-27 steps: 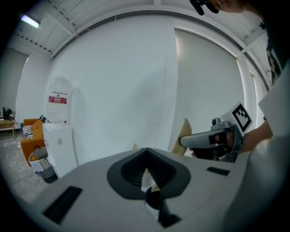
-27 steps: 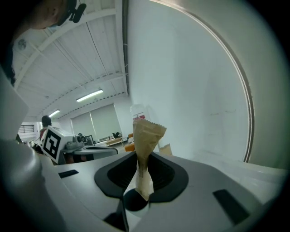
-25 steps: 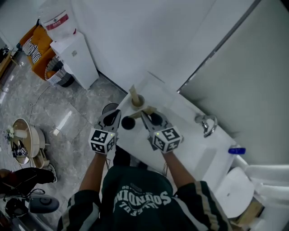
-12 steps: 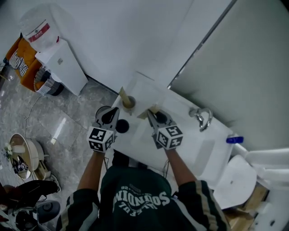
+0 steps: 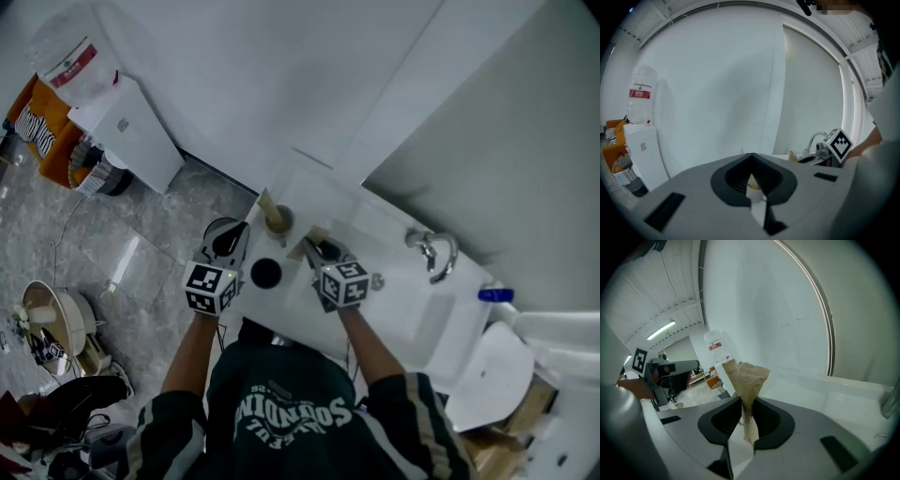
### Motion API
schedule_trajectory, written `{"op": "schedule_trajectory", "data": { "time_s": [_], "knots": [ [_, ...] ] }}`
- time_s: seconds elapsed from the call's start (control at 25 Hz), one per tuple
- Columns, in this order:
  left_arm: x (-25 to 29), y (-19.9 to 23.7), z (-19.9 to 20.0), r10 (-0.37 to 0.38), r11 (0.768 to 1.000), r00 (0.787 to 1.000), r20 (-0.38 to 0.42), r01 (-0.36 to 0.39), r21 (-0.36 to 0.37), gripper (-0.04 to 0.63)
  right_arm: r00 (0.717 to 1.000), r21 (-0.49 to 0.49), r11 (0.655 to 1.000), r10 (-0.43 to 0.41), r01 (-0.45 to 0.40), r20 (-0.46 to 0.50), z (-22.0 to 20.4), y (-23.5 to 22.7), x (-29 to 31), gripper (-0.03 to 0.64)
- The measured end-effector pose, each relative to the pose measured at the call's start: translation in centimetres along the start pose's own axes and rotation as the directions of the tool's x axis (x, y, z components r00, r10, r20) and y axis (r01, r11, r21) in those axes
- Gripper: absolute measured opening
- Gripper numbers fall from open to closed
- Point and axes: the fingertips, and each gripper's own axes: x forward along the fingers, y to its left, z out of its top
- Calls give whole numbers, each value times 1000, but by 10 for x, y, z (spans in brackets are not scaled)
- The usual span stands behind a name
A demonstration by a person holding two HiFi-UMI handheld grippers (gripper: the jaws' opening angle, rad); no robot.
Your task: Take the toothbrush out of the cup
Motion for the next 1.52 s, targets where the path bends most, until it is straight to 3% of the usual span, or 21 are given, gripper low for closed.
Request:
{"op": "schedule_trajectory", "data": {
  "time_s": [0.36,0.64,0.76,1.12,1.24,1.36,1.52],
  "knots": [
    [8,39,-9,6,1000,999,-39,-7,-17,0,992,143,985,-78,92,-101,-31,-37,50,69],
    [16,55,-14,0,1000,998,-62,-2,-29,0,977,326,938,-54,120,-205,-61,-56,75,70],
    [20,55,-18,-9,999,997,-72,7,-32,0,973,360,926,-33,115,-227,-70,-57,82,71],
    [24,50,-16,-33,999,997,-66,31,-31,0,950,304,937,-78,173,-302,-85,-64,86,158],
    [22,51,-15,-27,999,997,-65,25,-27,0,953,275,942,-110,191,-283,-78,-67,79,158],
    [18,49,-11,-20,1000,998,-55,19,-23,0,955,176,962,-159,206,-250,-65,-69,67,158],
    [15,42,-7,-18,1000,999,-42,18,-14,0,972,108,975,-175,193,-155,-37,-64,47,156]
  ]
}}
